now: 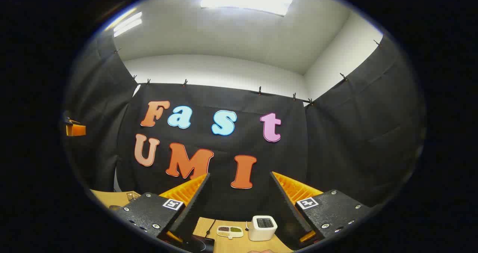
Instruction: First push the handle of the pot to place it horizontally, then grasp the pot with both hands and set it on the induction cooktop.
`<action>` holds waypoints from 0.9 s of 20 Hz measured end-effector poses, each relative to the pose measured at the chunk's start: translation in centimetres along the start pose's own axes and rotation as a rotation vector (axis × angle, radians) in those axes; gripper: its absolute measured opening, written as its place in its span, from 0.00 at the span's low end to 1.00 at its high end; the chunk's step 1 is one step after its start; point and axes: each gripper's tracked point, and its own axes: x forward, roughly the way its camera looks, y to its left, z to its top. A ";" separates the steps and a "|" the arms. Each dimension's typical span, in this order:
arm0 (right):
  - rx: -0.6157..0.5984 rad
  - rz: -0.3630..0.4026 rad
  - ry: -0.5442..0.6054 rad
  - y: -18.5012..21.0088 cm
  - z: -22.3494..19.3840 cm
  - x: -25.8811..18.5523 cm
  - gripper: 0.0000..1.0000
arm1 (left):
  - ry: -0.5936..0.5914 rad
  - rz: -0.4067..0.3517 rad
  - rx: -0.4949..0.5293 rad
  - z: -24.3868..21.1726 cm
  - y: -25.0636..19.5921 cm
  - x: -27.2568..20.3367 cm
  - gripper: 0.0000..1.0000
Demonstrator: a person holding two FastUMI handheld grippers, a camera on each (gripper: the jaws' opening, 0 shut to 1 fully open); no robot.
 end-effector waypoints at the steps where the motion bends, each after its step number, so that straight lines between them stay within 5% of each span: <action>1: 0.002 -0.002 -0.001 0.1 0.0 0.0 0.95 | 0.006 0.004 -0.010 -0.4 0.1 0.1 0.81; 6: 0.044 0.017 -0.014 0.9 0.0 0.4 0.95 | 0.055 -0.005 -0.046 -2.0 1.0 0.5 0.83; 18: 0.049 0.096 -0.026 4.0 0.7 1.2 0.95 | -0.064 0.001 -0.021 0.7 1.3 1.1 0.81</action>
